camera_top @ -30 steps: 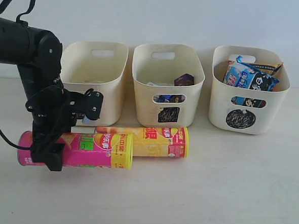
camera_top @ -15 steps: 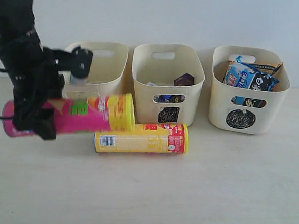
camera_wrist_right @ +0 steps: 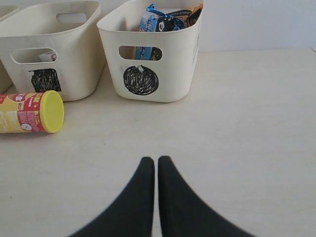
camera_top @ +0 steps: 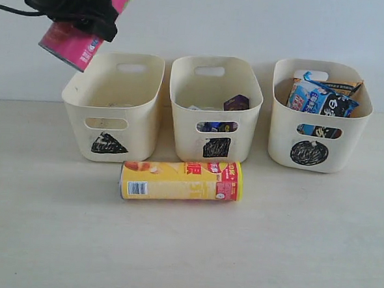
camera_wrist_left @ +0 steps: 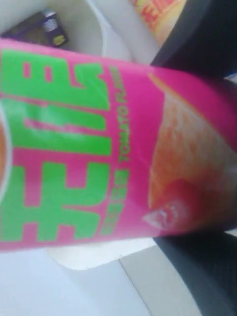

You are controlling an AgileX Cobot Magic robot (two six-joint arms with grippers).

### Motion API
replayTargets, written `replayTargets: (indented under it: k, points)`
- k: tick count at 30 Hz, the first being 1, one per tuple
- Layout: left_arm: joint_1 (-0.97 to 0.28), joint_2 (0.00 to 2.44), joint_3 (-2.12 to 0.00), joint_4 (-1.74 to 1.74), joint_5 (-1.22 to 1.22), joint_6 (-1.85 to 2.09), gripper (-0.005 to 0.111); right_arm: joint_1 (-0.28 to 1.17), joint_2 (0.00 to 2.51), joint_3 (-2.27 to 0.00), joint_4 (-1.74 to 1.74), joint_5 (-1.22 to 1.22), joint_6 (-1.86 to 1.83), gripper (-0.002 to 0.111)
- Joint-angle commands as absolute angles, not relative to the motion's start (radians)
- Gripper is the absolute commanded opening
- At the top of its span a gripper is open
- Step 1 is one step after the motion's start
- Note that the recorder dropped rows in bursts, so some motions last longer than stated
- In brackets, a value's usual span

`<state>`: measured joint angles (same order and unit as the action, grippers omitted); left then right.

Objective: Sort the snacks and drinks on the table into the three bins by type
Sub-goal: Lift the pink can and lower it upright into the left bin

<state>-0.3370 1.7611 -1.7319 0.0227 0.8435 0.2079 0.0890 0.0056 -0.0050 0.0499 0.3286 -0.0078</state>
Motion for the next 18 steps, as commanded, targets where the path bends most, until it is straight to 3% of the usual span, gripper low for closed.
replayTargets:
  k: [1, 10, 18]
  points:
    - [-0.307, 1.829, -1.773, 0.022, 0.781, 0.046, 0.004, 0.091, 0.000, 0.000, 0.044, 0.323, -0.006, 0.000]
    - [-0.266, 1.957, -1.807, 0.016, 0.555, -0.076, 0.004, 0.091, 0.000, 0.000, 0.044, 0.323, -0.006, 0.000]
    - [-0.252, 2.112, -1.889, 0.016, 0.520, -0.083, 0.004, 0.091, 0.000, 0.000, 0.040, 0.322, -0.006, 0.000]
